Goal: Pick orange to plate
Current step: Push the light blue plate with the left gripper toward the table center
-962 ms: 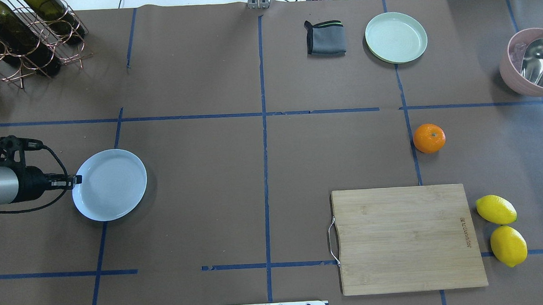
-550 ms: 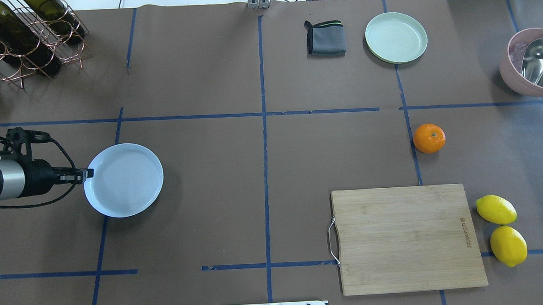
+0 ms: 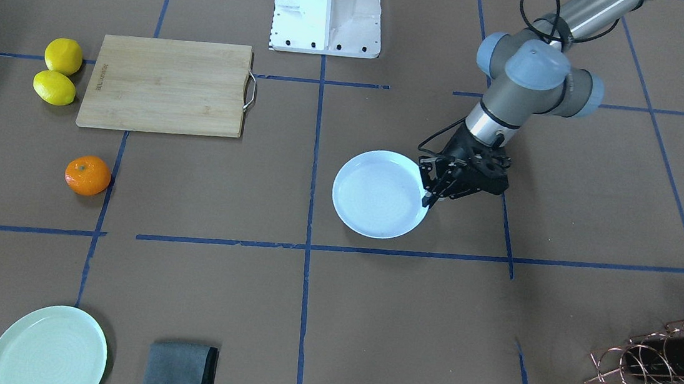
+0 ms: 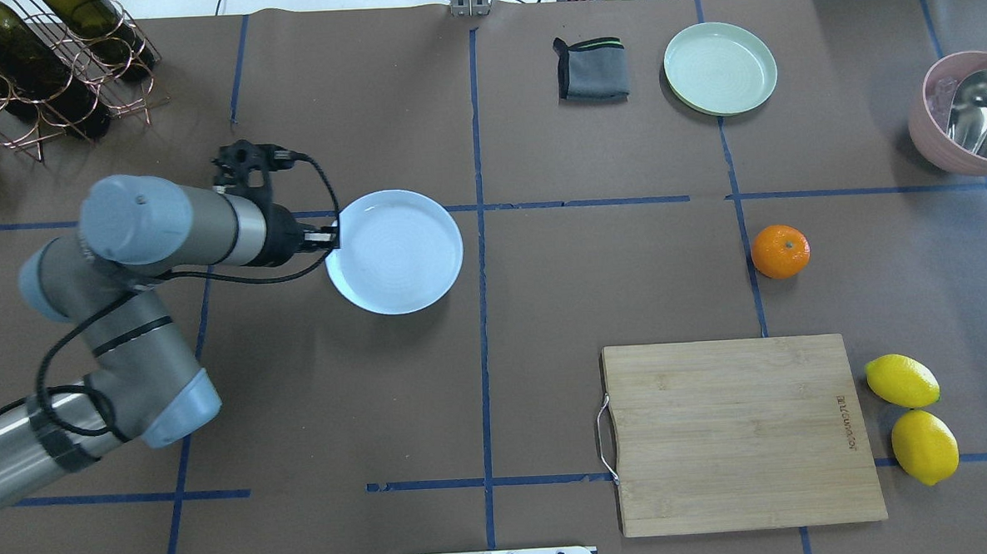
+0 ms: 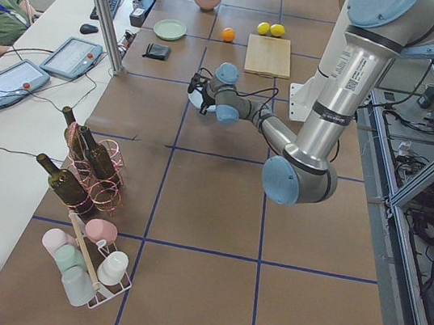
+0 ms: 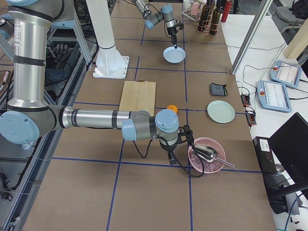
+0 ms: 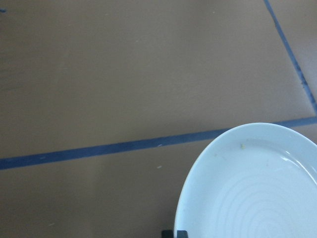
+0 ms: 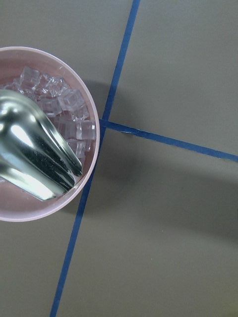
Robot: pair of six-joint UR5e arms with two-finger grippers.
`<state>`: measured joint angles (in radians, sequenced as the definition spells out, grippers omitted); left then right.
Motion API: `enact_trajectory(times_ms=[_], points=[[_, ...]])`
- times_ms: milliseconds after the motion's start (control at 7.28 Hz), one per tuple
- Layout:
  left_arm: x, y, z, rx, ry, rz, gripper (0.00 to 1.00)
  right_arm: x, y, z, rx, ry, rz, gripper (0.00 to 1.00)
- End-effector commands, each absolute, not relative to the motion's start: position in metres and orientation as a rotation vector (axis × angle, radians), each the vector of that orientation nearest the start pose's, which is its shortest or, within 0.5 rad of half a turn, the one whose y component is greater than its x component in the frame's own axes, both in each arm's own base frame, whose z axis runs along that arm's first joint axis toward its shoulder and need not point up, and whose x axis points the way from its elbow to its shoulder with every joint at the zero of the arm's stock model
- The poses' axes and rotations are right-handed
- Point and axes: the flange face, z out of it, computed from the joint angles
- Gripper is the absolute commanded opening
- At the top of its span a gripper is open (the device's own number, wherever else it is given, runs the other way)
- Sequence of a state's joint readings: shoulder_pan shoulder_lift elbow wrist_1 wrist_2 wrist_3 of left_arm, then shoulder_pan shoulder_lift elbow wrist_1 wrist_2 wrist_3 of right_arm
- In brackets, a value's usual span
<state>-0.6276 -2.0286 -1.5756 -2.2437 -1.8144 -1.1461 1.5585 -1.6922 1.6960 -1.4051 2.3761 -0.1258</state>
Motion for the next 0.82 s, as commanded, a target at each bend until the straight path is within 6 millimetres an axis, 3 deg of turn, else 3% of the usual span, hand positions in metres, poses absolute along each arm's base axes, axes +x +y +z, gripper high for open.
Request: enact_trajectory(times_ms=[0, 550, 687], points=[[0.545, -0.475, 0.280, 0.347, 1.103, -0.068, 0.00, 0.056, -0.453, 0.632, 0.209, -0.794, -0.200, 1.00], [0.567, -0.469, 0.282, 0.358, 1.085, -0.068, 0.00, 0.056, -0.453, 0.628, 0.218, -0.793, -0.204, 1.00], [0.571, -0.465, 0.283, 0.356, 1.086, -0.058, 0.23, 0.056, -0.453, 0.628, 0.219, -0.793, -0.205, 1.00]])
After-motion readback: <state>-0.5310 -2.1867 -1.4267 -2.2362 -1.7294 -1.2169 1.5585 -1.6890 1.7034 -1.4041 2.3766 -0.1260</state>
